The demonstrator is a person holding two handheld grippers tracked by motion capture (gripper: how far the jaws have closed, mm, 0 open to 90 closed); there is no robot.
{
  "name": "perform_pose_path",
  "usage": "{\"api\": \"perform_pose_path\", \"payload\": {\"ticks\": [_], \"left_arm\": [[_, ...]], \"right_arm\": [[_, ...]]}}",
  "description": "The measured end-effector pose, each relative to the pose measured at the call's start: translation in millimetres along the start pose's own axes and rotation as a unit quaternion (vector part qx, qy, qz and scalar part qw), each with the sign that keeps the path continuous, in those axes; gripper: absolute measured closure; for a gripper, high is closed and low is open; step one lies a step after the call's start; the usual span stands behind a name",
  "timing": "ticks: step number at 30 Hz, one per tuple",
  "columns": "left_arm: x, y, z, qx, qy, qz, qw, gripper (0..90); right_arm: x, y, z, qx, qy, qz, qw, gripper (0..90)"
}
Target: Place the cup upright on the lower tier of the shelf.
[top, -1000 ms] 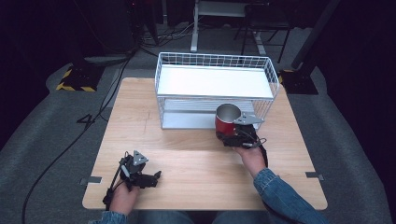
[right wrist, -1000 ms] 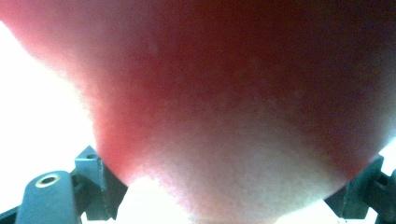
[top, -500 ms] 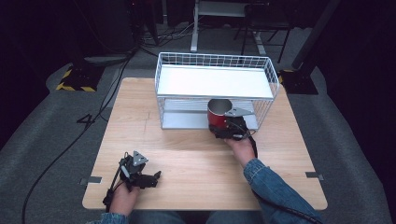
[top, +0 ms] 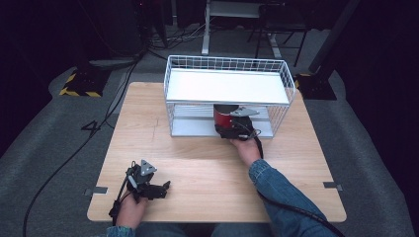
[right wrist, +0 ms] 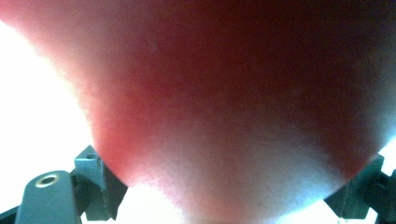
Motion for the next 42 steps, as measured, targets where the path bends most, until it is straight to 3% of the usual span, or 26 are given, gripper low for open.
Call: {"api": "perform_pose_path", "payload": {"ticks": [8,15,17,29,34,42], "left_arm": [[0.0,-0.1,0.0,0.0,0.0,0.0,1.0,0.1],[0.0,1.0,0.0,-0.004,0.0,-0.002,1.0,0.1],[0.1,1.0,0.0,-0.004,0.0,-0.002,1.0,0.1],[0.1,1.0,0.0,-0.003,0.0,-0.002,1.0,0.1],[0.1,1.0,0.0,-0.003,0.0,-0.002,1.0,0.0],[-0.6,1.1,0.6,-0.005,0.0,-0.005,1.0,0.0]], "right_arm": [[-2.9,-5.0,18.4,0.007,-0.005,0.006,0.9999,16.8],[-3.1,-10.8,31.2,0.014,-0.013,0.031,0.9993,16.7],[-4.3,-13.6,33.8,0.018,-0.021,0.023,0.9994,16.7],[-4.9,-13.8,36.4,0.014,-0.015,0.034,0.9992,16.3],[-3.8,-13.6,36.9,0.02,-0.004,0.007,0.9998,14.8],[-0.1,-16.5,27.4,0.023,0.012,0.014,0.9996,12.9]]}}
Point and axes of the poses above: each handheld gripper's, and its own axes: z roughly forward along the jaws, x roughly out of its underside, y roughly to its left, the point moved 7 cm from there along z, roughly forward along the jaws, and after that the axes turned 7 degrees about z, right-handed, at the moved point
